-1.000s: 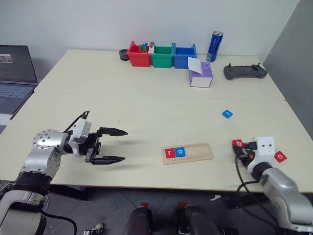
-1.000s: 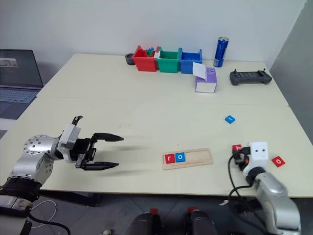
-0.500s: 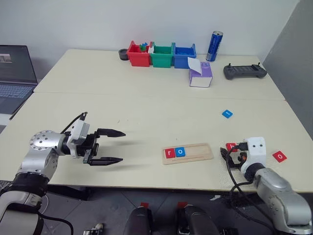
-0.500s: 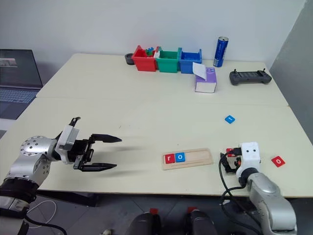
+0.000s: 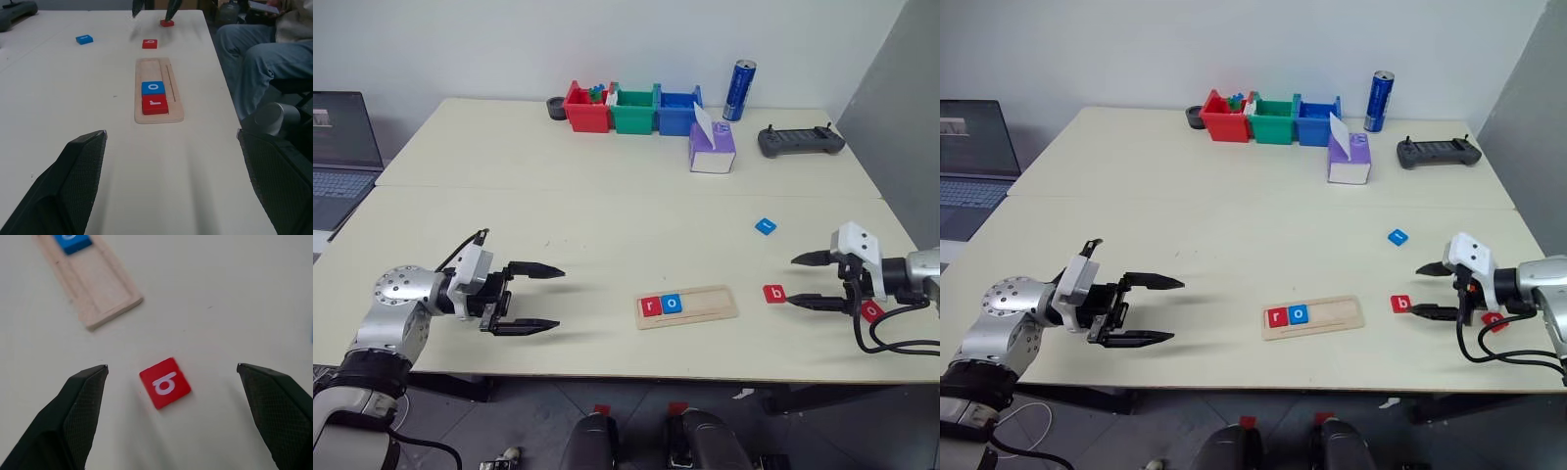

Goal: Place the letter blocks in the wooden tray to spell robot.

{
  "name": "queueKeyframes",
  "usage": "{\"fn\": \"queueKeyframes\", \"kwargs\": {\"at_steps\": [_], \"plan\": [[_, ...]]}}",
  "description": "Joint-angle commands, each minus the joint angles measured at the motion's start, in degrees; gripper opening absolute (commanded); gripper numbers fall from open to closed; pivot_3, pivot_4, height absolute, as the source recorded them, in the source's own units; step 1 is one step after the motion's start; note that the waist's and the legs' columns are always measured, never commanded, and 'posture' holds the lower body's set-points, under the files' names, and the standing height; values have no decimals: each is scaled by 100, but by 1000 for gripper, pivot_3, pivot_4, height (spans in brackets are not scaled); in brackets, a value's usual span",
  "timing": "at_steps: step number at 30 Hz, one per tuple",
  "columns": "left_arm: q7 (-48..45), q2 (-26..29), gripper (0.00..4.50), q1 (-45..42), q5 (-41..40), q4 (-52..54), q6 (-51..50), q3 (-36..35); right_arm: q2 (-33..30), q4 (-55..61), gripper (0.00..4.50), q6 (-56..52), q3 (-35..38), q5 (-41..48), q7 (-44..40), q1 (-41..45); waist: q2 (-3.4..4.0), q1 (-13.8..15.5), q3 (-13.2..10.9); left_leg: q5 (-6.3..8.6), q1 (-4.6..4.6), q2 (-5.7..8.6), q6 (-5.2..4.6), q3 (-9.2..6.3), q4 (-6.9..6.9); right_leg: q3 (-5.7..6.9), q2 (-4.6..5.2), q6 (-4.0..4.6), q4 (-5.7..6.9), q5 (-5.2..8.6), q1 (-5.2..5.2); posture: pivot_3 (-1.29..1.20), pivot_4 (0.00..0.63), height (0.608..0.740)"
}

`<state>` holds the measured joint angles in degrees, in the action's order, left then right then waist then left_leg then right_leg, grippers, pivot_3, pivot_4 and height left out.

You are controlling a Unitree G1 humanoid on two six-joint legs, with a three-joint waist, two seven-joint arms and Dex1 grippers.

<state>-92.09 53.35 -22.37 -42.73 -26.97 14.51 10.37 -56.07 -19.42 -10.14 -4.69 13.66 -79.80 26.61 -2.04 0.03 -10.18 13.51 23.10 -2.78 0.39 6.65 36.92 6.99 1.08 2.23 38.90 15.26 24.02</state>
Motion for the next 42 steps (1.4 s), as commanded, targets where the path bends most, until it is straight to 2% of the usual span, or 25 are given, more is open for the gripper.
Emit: {"fn": "queueKeyframes", "kwargs": {"at_steps": [1, 9, 12, 15, 19, 20, 24, 28, 31, 37, 42], "plan": [[-41, 145, 4500, 110, -73, 210, 100, -226, 181, -902, 4481, 823, -397, -589, -276, 574, 1, -9, -1, 0, 1, 0, 0, 4, 2, -3, 2, 0, 2, 0, 2, 0, 150, 740], [-41, 185, 4500, 247, -51, 350, 51, -394, 605, -2052, 4481, 1643, -728, -1140, -347, 895, 2, 1, -1, -1, -2, 0, 2, 13, 5, -7, 8, 1, 6, -1, 0, 0, 150, 740], [-41, 201, 4500, 250, -32, 360, 30, -418, 702, -2207, 3913, 1715, -756, -1187, -416, 891, 0, 1, 0, -1, -9, -1, 2, 13, 7, -7, 9, 1, 6, -1, -8, 0, 150, 740], [-41, 212, 4500, 227, -29, 369, -1, -419, 739, -2254, 2915, 1701, -694, -1157, -399, 926, 1, 0, 0, -1, -21, -3, 2, 12, 7, -6, 9, 1, 7, -1, -20, 0, 150, 740], [-41, 204, 4500, 165, 2, 352, -12, -389, 593, -1747, 1566, 1413, -620, -981, -674, 907, 1, 1, 0, -1, -20, -3, 2, 12, 7, -6, 9, 2, 8, -1, -20, 0, 150, 740], [-41, 194, 4500, 148, 19, 351, -3, -383, 562, -1567, 1451, 1285, -610, -931, -760, 910, 2, 1, 0, -1, -19, -3, 2, 12, 7, -6, 9, 2, 8, -1, -19, 0, 150, 740], [-41, 151, 4500, 145, 43, 421, 4, -387, 559, -539, 1459, 761, -628, -652, -1125, 894, 7, -7, -3, -1, -17, -3, 2, 13, 6, -7, 9, 2, 8, -1, -16, 0, 150, 740], [-41, 73, 4500, 217, 13, 624, -84, -461, 912, 588, 1459, 189, -763, -330, -1083, 1174, 7, -17, -4, -1, -15, -7, 2, 13, 6, -7, 7, 2, 13, -1, -8, 0, 150, 740], [-41, 48, 4500, 282, 44, 724, -120, -528, 1161, 978, 1459, 17, -1074, -423, -1042, 1352, 7, -9, -4, -1, -13, -8, 2, 11, 5, -5, 6, 2, 17, -1, -5, 0, 150, 740], [-41, -51, 4500, 482, 126, 926, -169, -698, 1676, 518, 1459, 152, -1861, -989, -926, 1681, 7, -3, -4, -1, -5, -3, 2, 15, 9, -6, 11, 3, 10, -1, -2, 0, 150, 740], [-41, -217, 4500, 593, 250, 1062, -219, -835, 1873, 34, 1459, 368, -2016, -1252, -797, 1894, 7, 6, -4, -2, -4, -2, 3, 17, 10, -7, 13, 4, 12, -1, -1, 0, 150, 740]]}}
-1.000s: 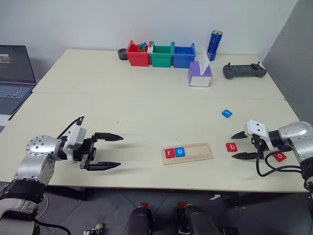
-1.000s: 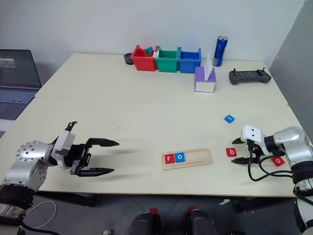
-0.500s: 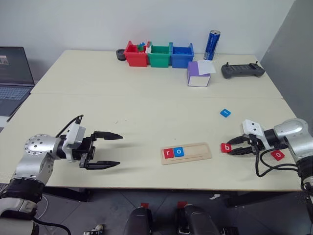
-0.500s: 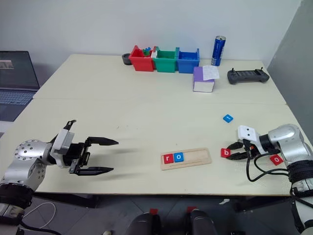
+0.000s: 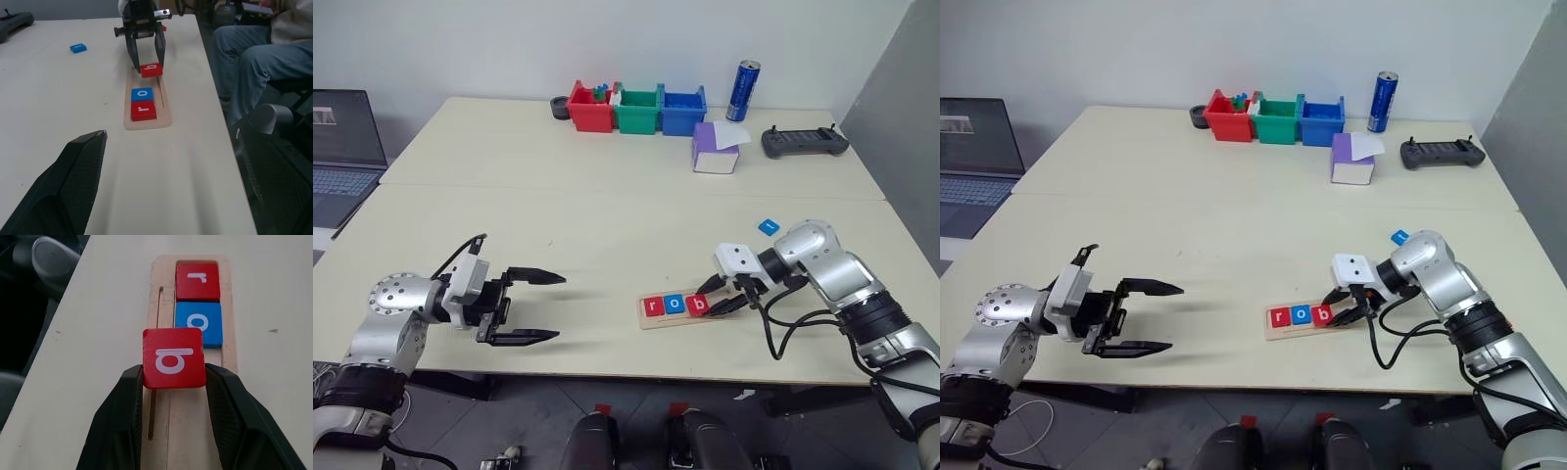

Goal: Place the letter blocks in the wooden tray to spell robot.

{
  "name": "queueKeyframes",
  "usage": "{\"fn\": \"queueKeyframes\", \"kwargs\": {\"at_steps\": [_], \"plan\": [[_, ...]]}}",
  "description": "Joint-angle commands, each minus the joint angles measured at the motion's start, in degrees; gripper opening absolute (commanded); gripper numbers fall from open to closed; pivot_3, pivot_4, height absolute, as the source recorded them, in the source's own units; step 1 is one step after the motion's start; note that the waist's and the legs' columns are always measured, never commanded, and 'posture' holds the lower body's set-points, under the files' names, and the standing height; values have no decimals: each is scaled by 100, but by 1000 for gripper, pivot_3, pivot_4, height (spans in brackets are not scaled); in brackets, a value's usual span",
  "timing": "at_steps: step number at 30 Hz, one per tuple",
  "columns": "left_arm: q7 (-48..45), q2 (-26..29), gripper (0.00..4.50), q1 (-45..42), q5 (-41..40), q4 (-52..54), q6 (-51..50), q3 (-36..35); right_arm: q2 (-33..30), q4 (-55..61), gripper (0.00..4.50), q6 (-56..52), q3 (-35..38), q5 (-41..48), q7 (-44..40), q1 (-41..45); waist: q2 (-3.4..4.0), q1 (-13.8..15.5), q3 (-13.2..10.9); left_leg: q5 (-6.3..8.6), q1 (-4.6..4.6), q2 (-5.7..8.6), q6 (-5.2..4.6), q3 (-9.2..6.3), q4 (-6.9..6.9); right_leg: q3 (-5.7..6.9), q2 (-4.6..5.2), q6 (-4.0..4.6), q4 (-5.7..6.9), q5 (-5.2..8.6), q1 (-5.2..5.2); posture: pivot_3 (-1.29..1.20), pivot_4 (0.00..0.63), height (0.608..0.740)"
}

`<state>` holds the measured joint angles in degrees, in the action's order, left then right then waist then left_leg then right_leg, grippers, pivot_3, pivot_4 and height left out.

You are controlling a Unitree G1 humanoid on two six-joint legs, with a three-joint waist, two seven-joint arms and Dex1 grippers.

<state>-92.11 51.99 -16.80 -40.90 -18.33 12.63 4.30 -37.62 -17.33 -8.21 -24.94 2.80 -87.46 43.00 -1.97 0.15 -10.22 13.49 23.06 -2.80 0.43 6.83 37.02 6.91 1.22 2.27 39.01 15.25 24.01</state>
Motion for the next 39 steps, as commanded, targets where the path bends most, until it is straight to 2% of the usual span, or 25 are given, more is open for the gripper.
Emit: {"fn": "queueKeyframes", "kwargs": {"at_steps": [1, 9, 22, 39], "plan": [[-39, -121, 4500, 54, 100, 221, -37, -251, 53, -255, 1459, 226, -12, -211, -14, 281, 0, -9, 0, 0, 0, 0, 0, 0, 0, 0, 0, 0, 1, 0, 0, 0, 150, 740], [-39, -432, 4500, 144, 350, 398, -155, -510, 235, -497, 1459, 311, -141, -565, 31, 338, 0, -27, 0, -2, -2, -3, 4, 0, 0, 1, -1, 1, 6, 0, 0, 0, 150, 740], [-39, -470, 4500, 275, 462, 575, -293, -712, 431, -164, 1459, -148, -122, -693, 116, 400, -1, -36, 1, -2, -9, -8, 3, 0, -1, 1, -4, 2, 12, 0, -2, 0, 150, 740], [-39, -653, 4500, 206, 642, 577, -336, -807, 542, -208, 1459, -173, -197, -929, 208, 459, -1, -37, 1, -2, -8, -7, 2, 0, -1, 1, -3, 2, 10, 0, -3, 0, 150, 740]]}}
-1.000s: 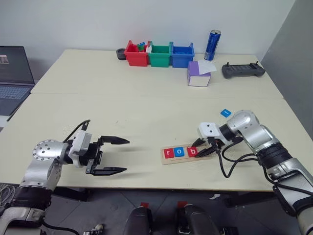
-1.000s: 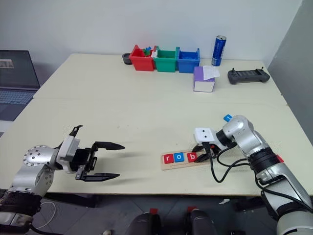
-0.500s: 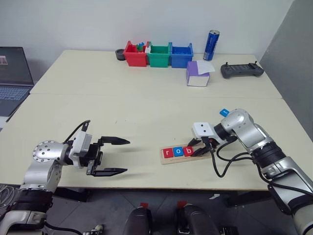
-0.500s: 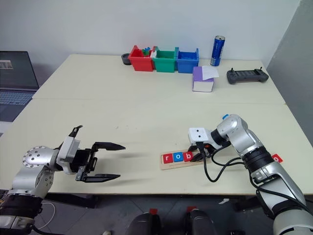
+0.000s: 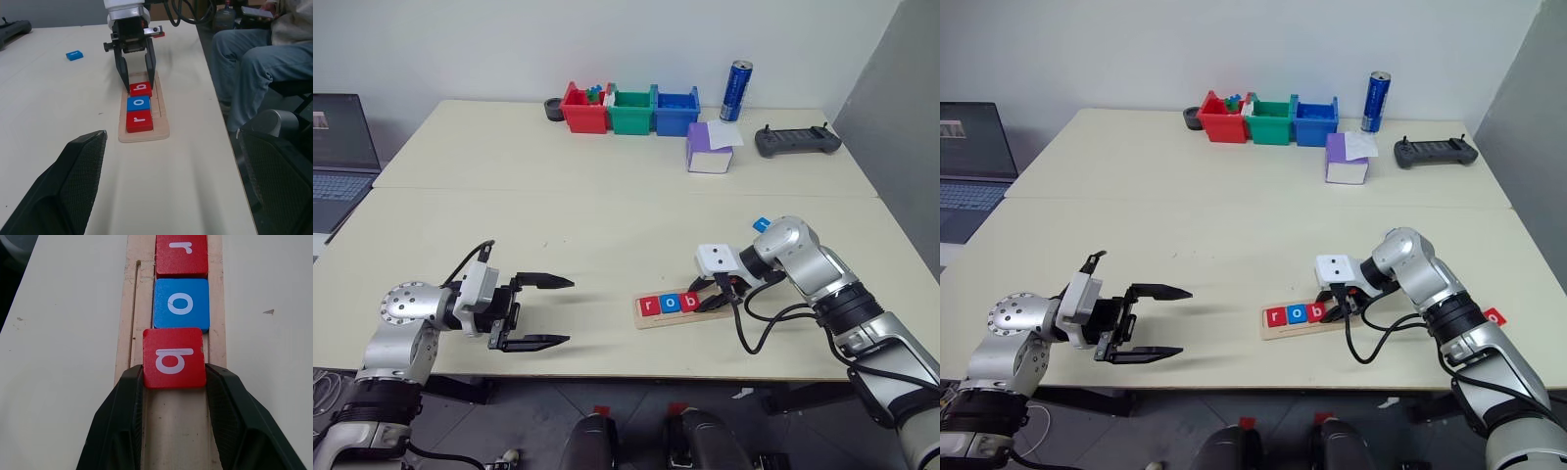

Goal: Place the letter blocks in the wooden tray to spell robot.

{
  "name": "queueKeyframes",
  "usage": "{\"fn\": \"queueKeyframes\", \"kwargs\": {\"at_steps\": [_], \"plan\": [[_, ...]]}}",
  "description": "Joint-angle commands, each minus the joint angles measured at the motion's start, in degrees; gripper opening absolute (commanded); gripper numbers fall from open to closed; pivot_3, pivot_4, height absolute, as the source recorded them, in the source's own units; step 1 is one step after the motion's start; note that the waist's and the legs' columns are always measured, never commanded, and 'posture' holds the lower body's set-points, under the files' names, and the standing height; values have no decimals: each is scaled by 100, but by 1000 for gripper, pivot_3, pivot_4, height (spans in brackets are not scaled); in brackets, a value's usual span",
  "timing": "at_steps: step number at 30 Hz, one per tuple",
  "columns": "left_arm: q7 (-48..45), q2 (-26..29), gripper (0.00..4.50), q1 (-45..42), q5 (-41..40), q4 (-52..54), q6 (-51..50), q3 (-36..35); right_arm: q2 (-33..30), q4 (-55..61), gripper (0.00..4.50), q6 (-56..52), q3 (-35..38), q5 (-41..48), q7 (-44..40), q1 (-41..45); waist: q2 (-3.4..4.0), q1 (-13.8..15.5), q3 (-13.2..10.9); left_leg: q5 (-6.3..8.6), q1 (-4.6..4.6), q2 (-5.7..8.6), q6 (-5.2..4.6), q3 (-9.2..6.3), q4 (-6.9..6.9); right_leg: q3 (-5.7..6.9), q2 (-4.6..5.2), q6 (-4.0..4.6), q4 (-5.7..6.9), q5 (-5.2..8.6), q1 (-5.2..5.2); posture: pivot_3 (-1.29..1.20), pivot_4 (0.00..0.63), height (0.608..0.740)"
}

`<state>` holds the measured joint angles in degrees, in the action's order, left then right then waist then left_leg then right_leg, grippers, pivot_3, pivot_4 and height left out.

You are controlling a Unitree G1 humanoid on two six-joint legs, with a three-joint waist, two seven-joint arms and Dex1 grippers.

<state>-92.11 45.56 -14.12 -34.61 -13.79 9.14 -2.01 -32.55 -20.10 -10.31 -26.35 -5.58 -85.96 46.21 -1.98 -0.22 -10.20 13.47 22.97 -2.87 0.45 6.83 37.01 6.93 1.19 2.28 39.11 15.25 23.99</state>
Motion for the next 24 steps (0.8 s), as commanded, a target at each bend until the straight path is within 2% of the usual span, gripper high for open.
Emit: {"fn": "queueKeyframes", "kwargs": {"at_steps": [1, 11, 24], "plan": [[-38, -15, 4500, -66, 20, 115, 14, -178, 39, 90, 1459, 23, -53, -87, 52, 147, 0, -1, 0, 0, 0, 0, 0, 0, 0, 0, 0, 0, 0, 0, 0, 0, 150, 740], [-39, 9, 4500, -151, 62, 42, 33, -106, 102, 483, 1459, -183, -83, -40, 73, 51, 0, 0, 0, 0, 1, 0, 0, 0, -1, 0, 0, 0, 0, 0, 1, 0, 150, 740], [-39, 63, 4500, -177, 66, 14, 48, -101, 160, 396, 1459, -271, -69, 2, 114, 148, 0, 4, 0, 0, 3, 1, 0, 0, -1, 0, 0, 0, -2, 0, 2, 0, 150, 740]]}}
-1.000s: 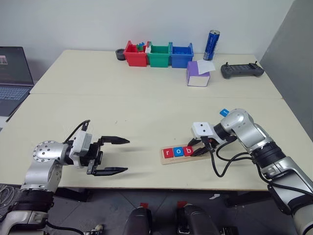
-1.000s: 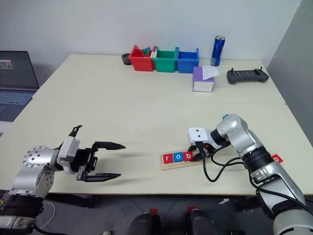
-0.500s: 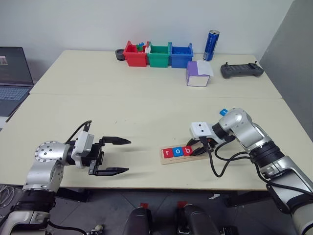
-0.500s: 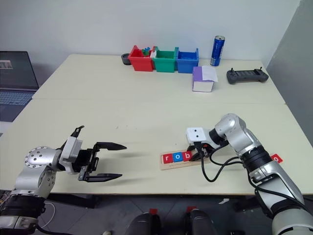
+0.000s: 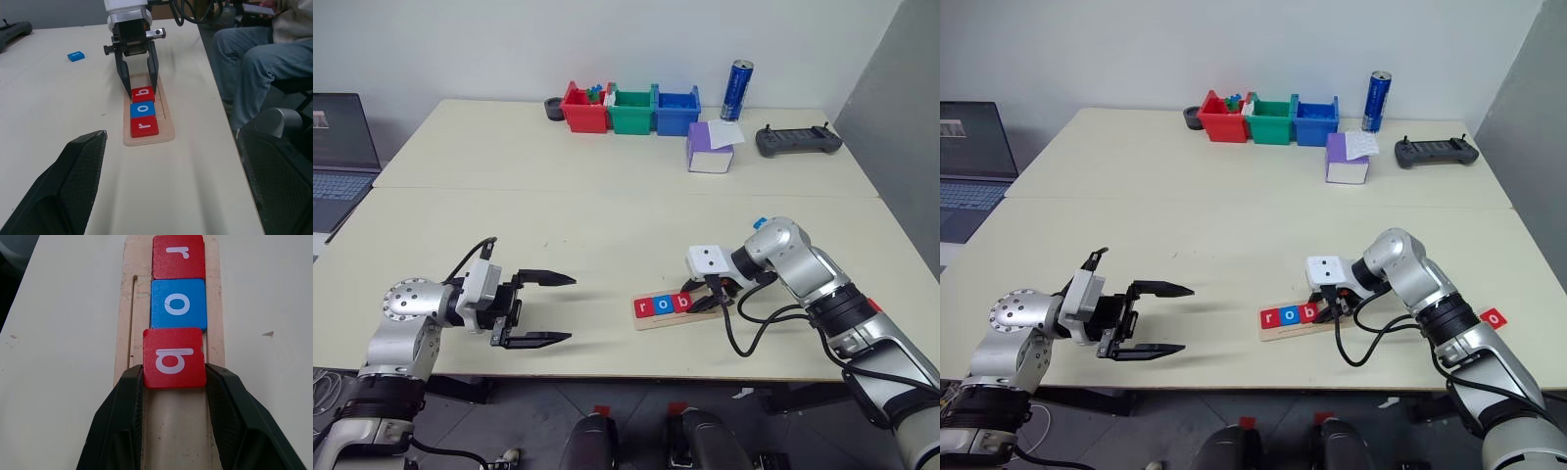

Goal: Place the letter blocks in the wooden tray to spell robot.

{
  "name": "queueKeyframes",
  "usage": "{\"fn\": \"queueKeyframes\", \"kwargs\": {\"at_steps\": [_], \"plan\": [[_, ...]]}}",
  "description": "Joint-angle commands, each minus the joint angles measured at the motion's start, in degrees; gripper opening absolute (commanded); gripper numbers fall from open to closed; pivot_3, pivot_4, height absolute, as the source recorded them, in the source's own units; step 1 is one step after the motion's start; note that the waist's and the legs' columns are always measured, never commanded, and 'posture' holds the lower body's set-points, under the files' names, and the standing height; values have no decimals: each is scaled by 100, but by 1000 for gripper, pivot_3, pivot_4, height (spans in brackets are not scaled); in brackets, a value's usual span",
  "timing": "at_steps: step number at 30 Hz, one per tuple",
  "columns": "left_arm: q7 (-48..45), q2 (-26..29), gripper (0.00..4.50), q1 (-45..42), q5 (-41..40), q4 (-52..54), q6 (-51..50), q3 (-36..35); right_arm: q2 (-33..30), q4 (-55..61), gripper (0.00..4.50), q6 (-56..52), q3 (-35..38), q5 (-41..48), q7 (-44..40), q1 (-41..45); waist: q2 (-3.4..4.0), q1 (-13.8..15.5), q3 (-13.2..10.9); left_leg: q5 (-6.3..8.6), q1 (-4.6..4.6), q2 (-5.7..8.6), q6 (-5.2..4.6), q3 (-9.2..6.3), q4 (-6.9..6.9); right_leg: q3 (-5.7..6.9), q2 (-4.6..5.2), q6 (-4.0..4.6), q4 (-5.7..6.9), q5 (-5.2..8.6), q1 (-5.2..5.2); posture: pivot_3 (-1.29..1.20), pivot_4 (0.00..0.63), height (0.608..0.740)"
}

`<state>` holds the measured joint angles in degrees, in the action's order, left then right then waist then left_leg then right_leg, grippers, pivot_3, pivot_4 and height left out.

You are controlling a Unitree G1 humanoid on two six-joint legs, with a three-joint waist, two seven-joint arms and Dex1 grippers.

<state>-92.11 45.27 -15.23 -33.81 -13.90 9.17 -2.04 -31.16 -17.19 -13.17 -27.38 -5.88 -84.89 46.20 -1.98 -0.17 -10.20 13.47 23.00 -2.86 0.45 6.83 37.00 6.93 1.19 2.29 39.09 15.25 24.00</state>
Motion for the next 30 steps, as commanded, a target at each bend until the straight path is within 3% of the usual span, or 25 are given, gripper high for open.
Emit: {"fn": "queueKeyframes", "kwargs": {"at_steps": [1, 29, 30], "plan": [[-39, 91, 4500, -68, -12, 24, 45, -99, 25, 79, 1459, 28, 32, 24, 15, 159, 0, 0, 0, 0, 0, 0, 0, 0, 0, 0, 0, 0, 0, 0, 0, 0, 150, 740], [-39, 162, 4500, -74, -18, 15, -7, -124, 3, -36, 1459, 186, -66, -70, 52, 231, 0, 0, 0, 0, 0, 0, 0, 0, 0, 0, 0, 0, 0, 0, 1, 0, 150, 740], [-39, 169, 4500, -73, -23, 16, -7, -121, 12, -45, 2186, 173, -55, -72, 79, 237, 0, 0, 0, 0, 0, 0, 0, 0, 0, 0, 0, 0, 0, 0, 0, 0, 150, 740]]}}
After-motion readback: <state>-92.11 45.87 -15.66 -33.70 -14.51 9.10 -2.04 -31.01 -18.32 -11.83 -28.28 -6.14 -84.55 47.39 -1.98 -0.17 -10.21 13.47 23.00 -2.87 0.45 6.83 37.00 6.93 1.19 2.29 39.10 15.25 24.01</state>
